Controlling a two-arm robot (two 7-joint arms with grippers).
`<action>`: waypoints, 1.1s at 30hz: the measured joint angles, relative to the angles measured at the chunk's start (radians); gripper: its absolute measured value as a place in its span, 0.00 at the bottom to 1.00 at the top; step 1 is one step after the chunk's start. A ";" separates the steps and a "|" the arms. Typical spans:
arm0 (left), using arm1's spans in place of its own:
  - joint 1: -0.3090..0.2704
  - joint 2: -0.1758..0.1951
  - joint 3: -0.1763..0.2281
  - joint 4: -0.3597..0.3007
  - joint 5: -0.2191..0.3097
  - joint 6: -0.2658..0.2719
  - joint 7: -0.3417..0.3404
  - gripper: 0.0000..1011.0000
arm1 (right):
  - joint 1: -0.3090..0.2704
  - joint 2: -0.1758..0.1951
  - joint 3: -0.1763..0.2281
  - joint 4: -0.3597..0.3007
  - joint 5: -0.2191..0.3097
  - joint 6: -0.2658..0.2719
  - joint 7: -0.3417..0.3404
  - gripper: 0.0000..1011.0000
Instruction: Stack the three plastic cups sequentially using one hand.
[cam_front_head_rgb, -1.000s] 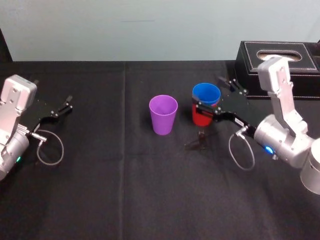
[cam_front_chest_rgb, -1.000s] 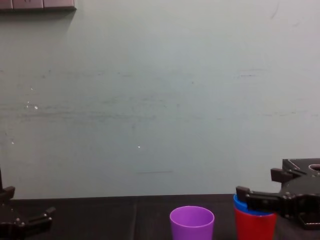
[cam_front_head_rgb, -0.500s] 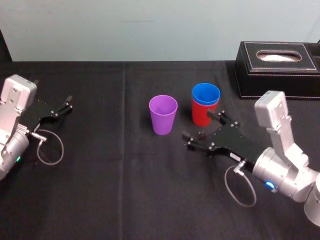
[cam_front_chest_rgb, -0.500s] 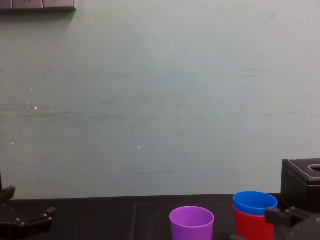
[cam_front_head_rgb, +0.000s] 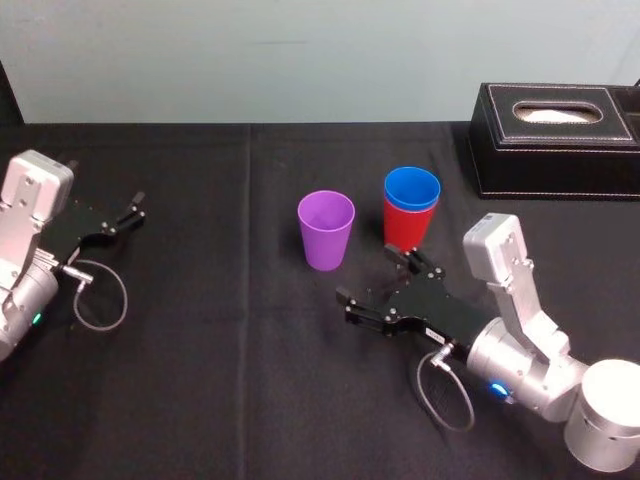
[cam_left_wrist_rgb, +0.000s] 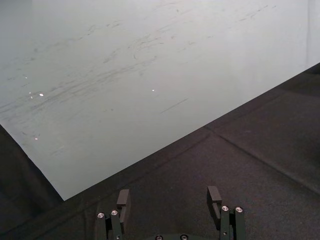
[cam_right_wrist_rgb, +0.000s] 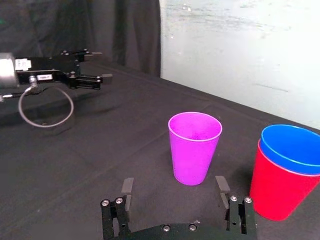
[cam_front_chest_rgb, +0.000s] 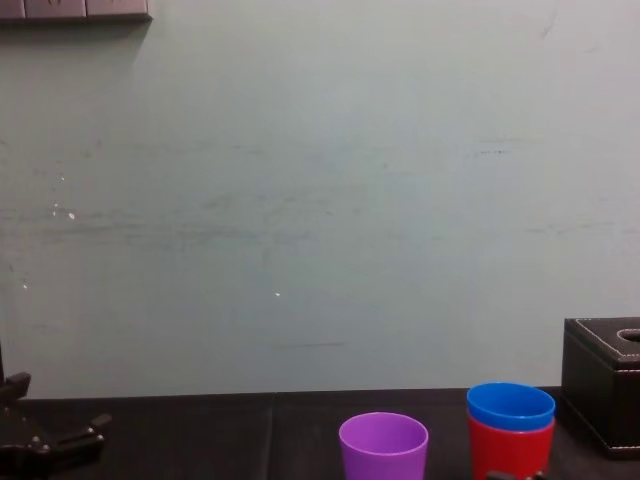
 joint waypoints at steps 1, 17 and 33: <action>0.000 0.000 0.000 0.000 0.000 0.000 0.000 0.99 | 0.004 -0.007 -0.001 0.008 0.000 -0.001 -0.002 0.99; 0.000 0.000 0.000 0.000 0.000 0.000 0.000 0.99 | 0.085 -0.124 -0.020 0.126 -0.046 -0.023 -0.071 0.99; 0.000 0.000 0.000 0.000 0.000 0.000 0.000 0.99 | 0.132 -0.193 -0.013 0.201 -0.098 -0.041 -0.103 0.99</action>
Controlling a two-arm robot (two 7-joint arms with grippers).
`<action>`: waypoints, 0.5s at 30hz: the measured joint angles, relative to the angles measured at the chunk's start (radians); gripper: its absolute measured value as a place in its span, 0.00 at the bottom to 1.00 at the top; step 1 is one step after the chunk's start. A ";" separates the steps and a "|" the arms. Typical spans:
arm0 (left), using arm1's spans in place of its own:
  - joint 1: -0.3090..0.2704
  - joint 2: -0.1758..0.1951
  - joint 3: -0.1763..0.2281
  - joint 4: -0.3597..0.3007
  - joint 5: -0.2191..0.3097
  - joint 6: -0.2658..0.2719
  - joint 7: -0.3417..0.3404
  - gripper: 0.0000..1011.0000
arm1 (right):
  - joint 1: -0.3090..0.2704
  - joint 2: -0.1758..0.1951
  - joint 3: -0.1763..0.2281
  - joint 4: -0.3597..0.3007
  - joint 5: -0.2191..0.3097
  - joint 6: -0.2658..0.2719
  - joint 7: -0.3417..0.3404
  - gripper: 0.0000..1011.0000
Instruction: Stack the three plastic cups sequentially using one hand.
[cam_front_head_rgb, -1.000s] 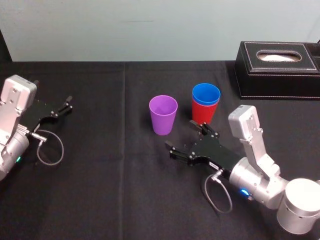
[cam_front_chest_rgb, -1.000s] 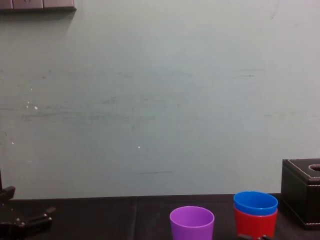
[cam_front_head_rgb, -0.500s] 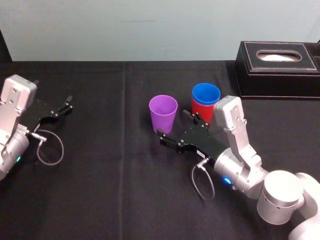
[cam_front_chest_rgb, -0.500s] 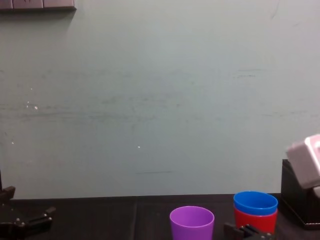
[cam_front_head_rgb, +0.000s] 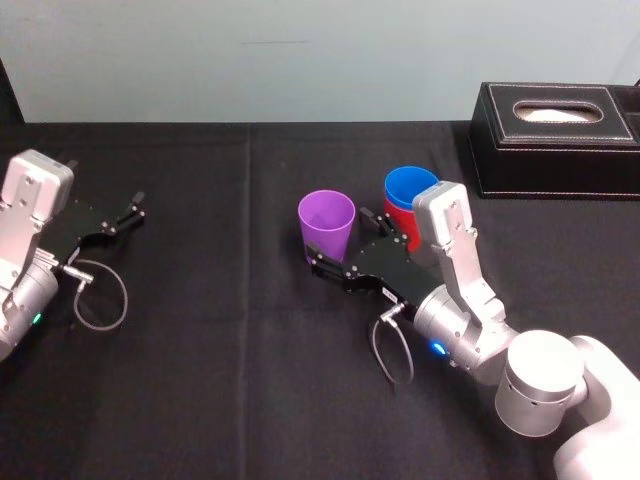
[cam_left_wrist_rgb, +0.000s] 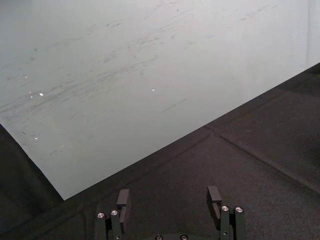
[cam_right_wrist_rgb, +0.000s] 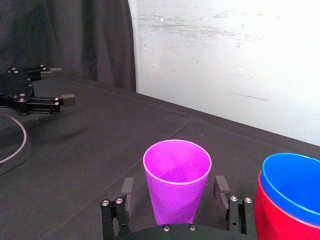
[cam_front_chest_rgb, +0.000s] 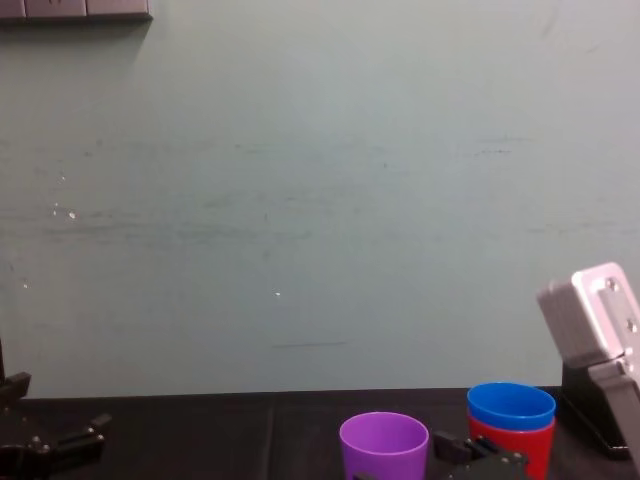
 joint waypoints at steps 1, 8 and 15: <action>0.000 0.000 0.000 0.000 0.000 0.000 0.000 0.99 | 0.000 0.000 0.000 0.000 0.000 0.000 0.000 0.99; 0.000 0.000 0.000 0.000 0.000 0.000 0.000 0.99 | 0.021 -0.019 -0.003 0.027 -0.017 0.000 -0.001 0.99; 0.000 0.000 0.000 0.000 0.000 0.000 0.000 0.99 | 0.032 -0.029 -0.006 0.042 -0.032 -0.006 0.000 0.99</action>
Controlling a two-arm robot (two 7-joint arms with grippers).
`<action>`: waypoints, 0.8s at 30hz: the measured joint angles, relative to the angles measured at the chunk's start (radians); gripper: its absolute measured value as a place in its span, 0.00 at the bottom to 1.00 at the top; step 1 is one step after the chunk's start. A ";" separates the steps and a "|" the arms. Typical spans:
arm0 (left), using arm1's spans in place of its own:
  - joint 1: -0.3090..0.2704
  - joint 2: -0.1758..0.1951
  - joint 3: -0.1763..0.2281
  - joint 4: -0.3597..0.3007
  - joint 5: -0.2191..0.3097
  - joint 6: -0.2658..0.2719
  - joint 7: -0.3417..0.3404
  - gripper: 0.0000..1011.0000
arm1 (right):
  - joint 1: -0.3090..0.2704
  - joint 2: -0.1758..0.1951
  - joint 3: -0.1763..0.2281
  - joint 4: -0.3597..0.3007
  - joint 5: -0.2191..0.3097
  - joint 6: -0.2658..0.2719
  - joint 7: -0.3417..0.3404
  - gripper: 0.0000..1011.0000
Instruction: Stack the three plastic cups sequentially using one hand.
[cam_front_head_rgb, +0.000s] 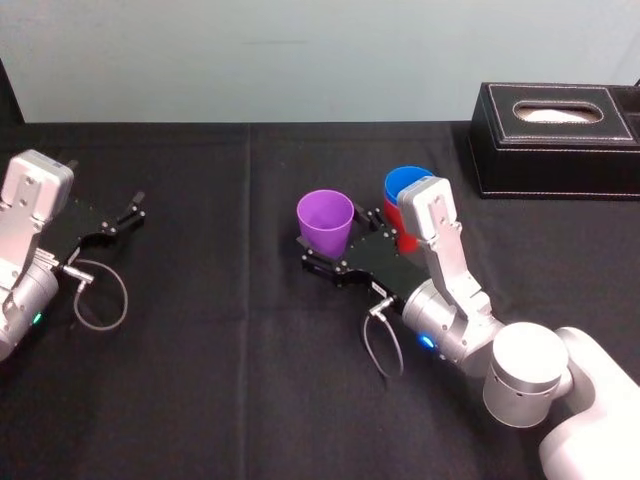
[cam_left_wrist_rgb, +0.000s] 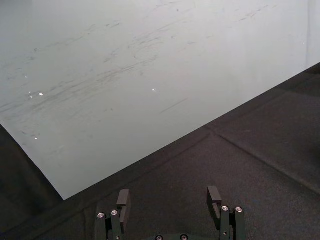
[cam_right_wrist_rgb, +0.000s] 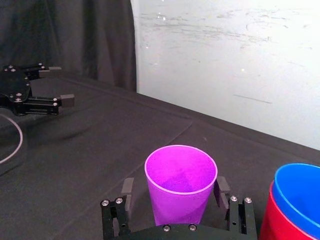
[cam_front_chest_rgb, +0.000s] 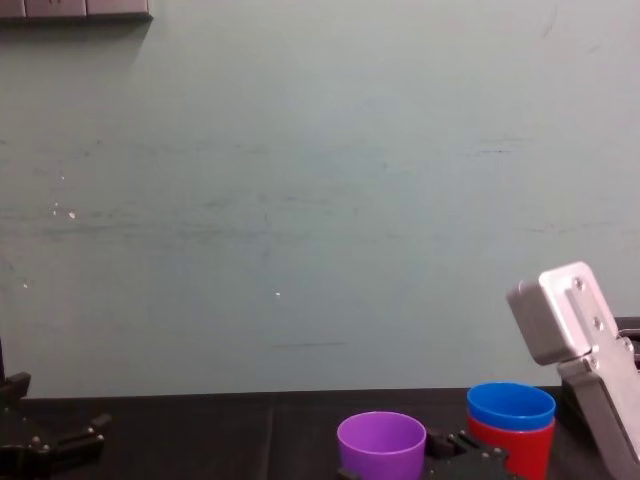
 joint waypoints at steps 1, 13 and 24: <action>0.000 0.000 0.000 0.000 0.000 0.000 0.000 0.99 | 0.001 -0.001 0.000 0.000 -0.001 -0.001 0.000 0.99; 0.000 0.000 0.000 0.000 0.000 0.000 0.000 0.99 | 0.005 -0.012 0.005 0.006 -0.026 -0.017 -0.012 0.99; 0.000 0.000 0.000 0.000 0.000 0.000 0.000 0.99 | 0.007 -0.022 0.015 0.018 -0.025 -0.020 -0.011 0.99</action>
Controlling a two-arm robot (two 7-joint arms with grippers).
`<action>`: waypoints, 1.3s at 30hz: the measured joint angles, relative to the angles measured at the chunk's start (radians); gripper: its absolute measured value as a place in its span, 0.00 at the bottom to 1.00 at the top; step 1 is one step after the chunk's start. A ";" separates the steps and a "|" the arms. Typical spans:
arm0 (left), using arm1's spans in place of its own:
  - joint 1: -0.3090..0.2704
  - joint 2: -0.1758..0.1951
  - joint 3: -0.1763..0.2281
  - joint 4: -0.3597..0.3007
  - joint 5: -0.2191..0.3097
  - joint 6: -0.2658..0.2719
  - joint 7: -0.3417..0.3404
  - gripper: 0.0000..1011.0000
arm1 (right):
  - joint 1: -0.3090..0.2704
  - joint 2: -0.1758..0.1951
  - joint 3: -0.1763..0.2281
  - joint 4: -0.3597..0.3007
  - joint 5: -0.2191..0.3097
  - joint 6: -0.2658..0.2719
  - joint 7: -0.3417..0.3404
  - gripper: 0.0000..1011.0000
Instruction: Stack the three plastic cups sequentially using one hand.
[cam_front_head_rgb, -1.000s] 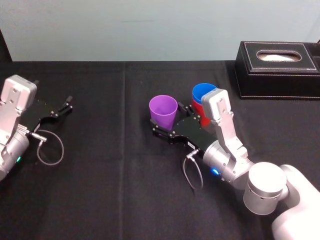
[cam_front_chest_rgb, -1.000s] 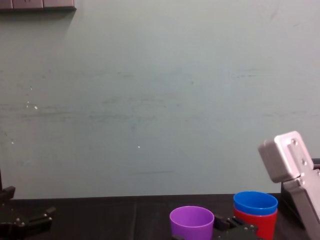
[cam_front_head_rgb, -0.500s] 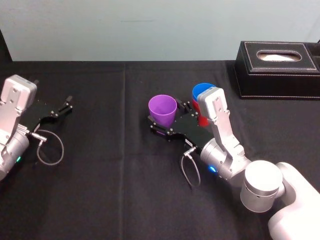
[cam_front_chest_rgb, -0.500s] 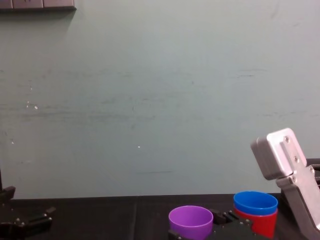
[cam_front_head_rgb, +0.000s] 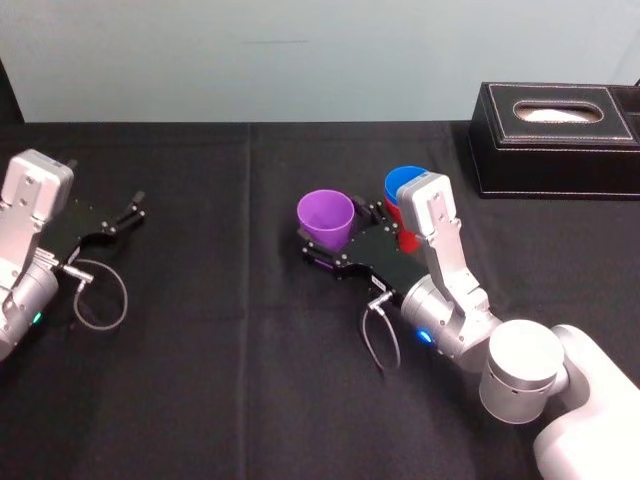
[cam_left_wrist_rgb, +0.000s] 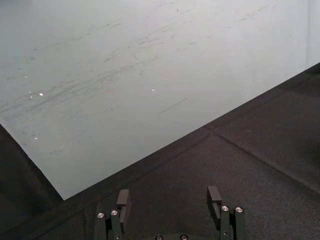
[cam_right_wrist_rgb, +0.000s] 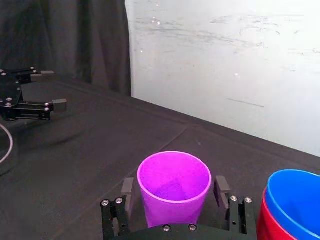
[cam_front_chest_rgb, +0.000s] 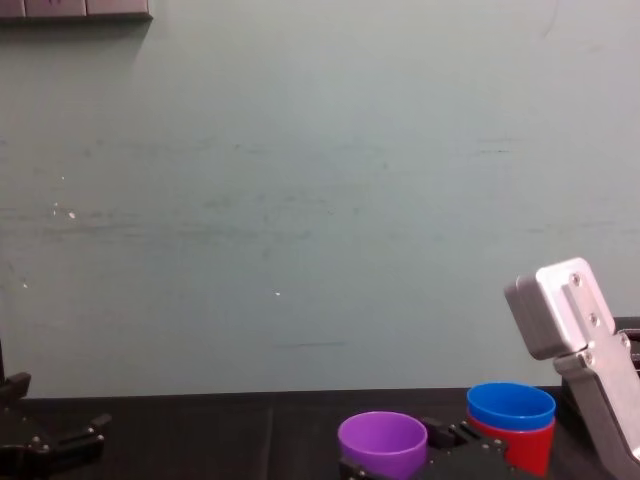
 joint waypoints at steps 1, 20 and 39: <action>0.000 0.000 0.000 0.000 0.000 0.000 0.000 0.99 | 0.000 -0.001 0.000 0.001 0.001 -0.001 0.000 0.99; 0.000 0.000 0.000 0.000 0.000 0.000 0.000 0.99 | 0.001 -0.002 0.000 0.004 0.004 -0.002 0.004 0.99; 0.000 0.000 0.000 0.000 0.000 0.000 0.000 0.99 | 0.001 -0.001 0.000 0.002 0.004 -0.001 0.004 0.99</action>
